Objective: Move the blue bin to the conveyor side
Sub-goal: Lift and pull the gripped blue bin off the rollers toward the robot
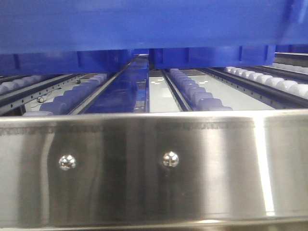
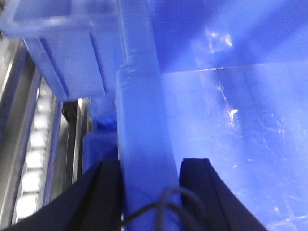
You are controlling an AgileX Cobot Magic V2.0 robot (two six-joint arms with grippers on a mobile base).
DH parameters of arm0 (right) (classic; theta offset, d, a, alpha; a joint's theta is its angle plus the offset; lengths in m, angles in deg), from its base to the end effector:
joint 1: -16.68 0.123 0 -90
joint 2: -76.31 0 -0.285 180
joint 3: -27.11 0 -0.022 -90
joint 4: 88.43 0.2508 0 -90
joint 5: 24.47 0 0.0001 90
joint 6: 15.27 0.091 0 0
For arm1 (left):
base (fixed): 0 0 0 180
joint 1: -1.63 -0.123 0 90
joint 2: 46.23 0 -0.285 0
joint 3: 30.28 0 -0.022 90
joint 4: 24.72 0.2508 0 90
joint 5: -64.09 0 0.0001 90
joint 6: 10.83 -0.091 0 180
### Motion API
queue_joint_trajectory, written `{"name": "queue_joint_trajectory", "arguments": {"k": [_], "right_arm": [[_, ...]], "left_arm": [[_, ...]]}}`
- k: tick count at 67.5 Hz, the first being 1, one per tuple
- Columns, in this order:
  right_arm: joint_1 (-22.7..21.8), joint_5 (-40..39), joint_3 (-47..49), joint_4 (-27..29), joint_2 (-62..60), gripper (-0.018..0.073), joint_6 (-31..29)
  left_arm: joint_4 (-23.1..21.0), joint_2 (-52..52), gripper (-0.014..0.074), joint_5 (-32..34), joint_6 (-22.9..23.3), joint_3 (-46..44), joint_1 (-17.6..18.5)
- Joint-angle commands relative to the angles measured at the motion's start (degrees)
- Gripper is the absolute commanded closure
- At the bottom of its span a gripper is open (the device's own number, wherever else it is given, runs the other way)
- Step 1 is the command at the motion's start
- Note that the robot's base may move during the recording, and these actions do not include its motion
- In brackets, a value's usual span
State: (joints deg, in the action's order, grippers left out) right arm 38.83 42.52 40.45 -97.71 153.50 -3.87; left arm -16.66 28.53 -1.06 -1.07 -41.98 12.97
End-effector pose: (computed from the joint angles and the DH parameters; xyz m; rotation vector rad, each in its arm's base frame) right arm 0.2094 0.0706 0.4726 -0.2073 2.2621 0.1059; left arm 0.2080 -0.0299 0.4756 0.0275 2.2275 -0.0265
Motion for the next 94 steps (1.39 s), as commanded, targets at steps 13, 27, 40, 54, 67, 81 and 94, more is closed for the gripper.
{"name": "queue_joint_trajectory", "arguments": {"k": [13,27,40,54,67,81,94], "right_arm": [[0.3,-8.4,0.8,1.5,-1.6,0.0631,-1.0],[0.3,-10.6,0.8,1.5,-2.3,0.0631,-1.0],[0.3,-12.4,0.8,1.5,-2.7,0.0631,-1.0],[0.3,-12.4,0.8,1.5,-2.7,0.0631,-1.0],[0.3,-12.0,0.8,1.5,-2.7,0.0631,-1.0],[0.3,-12.1,0.8,1.5,-2.7,0.0631,-1.0],[0.3,-12.1,0.8,1.5,-2.7,0.0631,-1.0]], "left_arm": [[-3.3,-0.9,0.0612,8.6,-0.1,-1.0,1.0],[-3.3,-0.9,0.0612,9.4,-0.1,-1.0,1.0],[-3.3,-0.9,0.0612,9.4,-0.1,-1.0,1.0],[-3.3,-0.9,0.0612,9.4,-0.1,-1.0,1.0],[-3.3,-0.9,0.0612,9.4,-0.1,-1.0,1.0],[-3.3,-0.9,0.0612,9.4,-0.1,-1.0,1.0],[-3.3,-0.9,0.0612,9.4,-0.1,-1.0,1.0]]}}
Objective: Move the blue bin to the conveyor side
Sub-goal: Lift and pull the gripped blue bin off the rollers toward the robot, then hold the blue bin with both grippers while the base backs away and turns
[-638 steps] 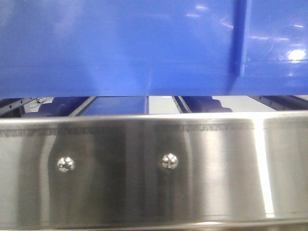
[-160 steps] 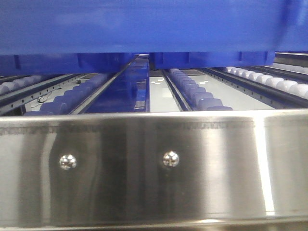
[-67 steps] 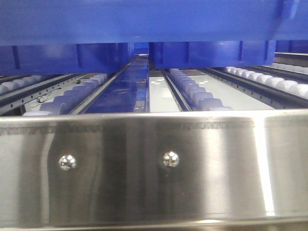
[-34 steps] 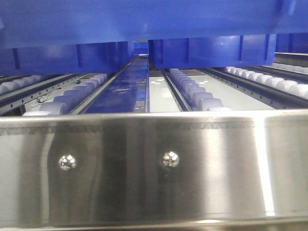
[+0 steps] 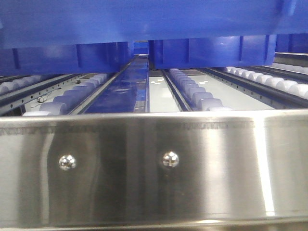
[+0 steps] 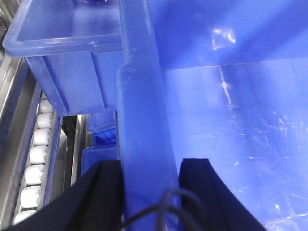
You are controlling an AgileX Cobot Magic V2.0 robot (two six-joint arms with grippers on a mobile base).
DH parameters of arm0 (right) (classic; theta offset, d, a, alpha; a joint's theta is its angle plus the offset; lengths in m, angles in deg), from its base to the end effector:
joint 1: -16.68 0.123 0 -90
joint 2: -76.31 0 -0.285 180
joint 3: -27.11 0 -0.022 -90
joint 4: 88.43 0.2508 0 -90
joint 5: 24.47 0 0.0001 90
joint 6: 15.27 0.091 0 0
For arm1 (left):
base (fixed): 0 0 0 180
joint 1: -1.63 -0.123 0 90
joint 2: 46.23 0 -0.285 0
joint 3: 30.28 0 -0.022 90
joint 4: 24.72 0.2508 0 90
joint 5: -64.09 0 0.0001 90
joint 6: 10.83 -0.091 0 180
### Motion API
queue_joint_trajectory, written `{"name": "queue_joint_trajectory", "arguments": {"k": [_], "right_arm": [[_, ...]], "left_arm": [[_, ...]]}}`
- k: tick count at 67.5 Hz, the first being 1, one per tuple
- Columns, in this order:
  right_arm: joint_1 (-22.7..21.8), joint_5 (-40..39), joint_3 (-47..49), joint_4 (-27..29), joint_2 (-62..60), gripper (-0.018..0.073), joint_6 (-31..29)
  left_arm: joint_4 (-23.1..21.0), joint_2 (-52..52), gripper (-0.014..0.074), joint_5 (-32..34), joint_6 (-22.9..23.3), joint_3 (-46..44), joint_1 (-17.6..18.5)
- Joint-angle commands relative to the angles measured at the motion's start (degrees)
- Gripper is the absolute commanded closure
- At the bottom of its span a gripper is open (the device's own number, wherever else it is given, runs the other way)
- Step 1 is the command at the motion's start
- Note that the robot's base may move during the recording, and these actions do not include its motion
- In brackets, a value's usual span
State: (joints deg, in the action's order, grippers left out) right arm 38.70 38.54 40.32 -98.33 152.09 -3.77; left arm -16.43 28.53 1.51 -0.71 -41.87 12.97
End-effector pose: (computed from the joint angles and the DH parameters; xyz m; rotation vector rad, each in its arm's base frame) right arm 0.2053 0.0680 0.4824 -0.1990 2.1708 0.1199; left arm 0.2105 -0.0303 0.4783 0.0242 2.1847 -0.0336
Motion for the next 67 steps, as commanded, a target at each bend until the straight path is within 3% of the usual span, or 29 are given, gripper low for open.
{"name": "queue_joint_trajectory", "arguments": {"k": [1,67], "right_arm": [[0.4,-8.2,0.9,2.1,-1.3,0.0631,-1.1],[0.4,-8.3,0.9,2.1,-1.3,0.0631,-1.1]], "left_arm": [[-3.5,-0.9,0.0612,6.8,-0.5,-1.1,1.0],[-3.5,-0.9,0.0612,6.8,-0.5,-1.1,1.0]]}}
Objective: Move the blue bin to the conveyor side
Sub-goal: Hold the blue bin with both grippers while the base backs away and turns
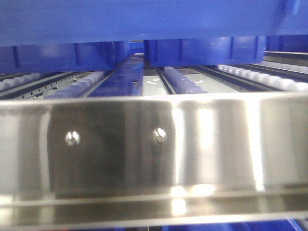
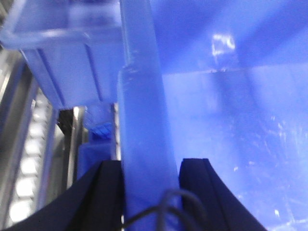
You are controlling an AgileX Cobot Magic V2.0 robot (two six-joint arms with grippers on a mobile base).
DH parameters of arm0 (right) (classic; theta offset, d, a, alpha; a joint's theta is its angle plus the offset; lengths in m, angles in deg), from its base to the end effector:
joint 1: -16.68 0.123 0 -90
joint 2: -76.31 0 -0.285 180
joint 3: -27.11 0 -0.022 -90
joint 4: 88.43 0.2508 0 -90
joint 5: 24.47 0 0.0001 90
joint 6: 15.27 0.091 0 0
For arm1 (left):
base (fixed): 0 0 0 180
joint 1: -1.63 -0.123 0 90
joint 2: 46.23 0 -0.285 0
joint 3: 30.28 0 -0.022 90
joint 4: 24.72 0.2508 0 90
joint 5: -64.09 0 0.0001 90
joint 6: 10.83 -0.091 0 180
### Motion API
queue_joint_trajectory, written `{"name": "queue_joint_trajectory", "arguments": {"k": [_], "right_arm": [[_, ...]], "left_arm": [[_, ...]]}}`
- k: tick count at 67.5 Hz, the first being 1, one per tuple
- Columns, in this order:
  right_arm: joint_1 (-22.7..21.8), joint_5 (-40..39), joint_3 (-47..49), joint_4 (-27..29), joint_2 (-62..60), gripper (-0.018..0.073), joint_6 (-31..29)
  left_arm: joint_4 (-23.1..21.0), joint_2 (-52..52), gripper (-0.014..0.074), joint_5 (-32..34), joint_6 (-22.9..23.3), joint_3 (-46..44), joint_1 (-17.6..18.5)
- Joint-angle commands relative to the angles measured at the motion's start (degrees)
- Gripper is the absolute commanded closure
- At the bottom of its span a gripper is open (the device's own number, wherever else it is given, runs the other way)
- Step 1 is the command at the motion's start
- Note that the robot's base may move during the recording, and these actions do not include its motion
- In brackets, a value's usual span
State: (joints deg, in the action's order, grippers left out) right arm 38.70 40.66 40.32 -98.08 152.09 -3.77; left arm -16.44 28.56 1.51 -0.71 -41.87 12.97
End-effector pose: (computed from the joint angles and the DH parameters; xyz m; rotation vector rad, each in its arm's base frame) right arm 0.2035 0.0673 0.4796 -0.1986 2.2079 0.1143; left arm 0.2107 -0.0304 0.4782 0.0242 2.1852 -0.0337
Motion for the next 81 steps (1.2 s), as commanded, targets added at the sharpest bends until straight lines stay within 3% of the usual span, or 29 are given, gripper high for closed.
{"name": "queue_joint_trajectory", "arguments": {"k": [1,81], "right_arm": [[0.4,-10.4,0.9,1.8,-1.3,0.0631,-1.1],[0.4,-10.4,0.9,1.8,-1.3,0.0631,-1.1]], "left_arm": [[-3.5,-0.9,0.0612,6.8,-0.5,-1.1,1.0],[-3.5,-0.9,0.0612,6.8,-0.5,-1.1,1.0]]}}
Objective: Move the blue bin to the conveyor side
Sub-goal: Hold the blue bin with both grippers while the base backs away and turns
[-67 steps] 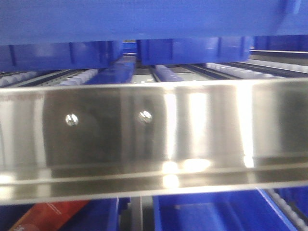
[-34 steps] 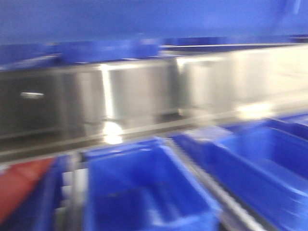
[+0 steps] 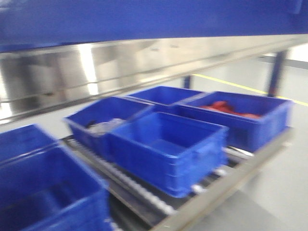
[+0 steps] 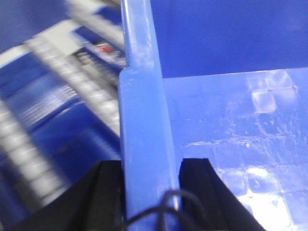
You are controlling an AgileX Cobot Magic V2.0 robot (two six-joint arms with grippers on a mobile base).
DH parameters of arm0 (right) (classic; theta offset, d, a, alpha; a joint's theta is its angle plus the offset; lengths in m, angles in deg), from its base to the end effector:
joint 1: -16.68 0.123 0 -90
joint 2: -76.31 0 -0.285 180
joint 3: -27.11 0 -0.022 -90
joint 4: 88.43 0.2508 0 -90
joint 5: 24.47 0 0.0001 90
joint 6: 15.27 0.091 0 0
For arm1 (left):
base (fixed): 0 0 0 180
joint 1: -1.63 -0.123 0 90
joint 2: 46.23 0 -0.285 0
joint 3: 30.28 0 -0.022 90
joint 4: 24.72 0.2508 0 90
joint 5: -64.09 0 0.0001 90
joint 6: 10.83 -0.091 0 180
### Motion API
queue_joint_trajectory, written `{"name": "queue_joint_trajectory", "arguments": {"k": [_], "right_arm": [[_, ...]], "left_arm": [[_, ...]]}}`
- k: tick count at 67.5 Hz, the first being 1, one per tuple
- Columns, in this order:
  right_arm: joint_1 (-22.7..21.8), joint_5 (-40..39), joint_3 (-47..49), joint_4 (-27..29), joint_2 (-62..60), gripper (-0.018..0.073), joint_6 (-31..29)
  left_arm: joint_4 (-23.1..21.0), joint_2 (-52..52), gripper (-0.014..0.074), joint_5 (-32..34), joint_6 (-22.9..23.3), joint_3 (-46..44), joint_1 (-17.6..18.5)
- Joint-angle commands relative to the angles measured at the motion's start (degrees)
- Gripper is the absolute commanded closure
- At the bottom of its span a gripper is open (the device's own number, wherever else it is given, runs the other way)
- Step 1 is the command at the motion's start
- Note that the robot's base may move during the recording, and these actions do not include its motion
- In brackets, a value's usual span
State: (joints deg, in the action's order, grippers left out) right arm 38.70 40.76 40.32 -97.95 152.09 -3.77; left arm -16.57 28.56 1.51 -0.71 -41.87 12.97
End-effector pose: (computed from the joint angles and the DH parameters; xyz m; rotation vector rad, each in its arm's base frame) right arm 0.2033 0.0675 0.4795 -0.1987 2.2101 0.1165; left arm 0.2107 -0.0306 0.4782 0.0242 2.1855 -0.0365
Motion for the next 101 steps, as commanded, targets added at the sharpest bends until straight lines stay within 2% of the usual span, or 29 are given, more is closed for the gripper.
{"name": "queue_joint_trajectory", "arguments": {"k": [1,101], "right_arm": [[0.4,-10.5,0.9,1.7,-1.3,0.0631,-1.1],[0.4,-10.5,0.9,1.7,-1.3,0.0631,-1.1]], "left_arm": [[-3.4,-0.9,0.0612,6.8,-0.5,-1.1,1.0],[-3.4,-0.9,0.0612,6.8,-0.5,-1.1,1.0]]}}
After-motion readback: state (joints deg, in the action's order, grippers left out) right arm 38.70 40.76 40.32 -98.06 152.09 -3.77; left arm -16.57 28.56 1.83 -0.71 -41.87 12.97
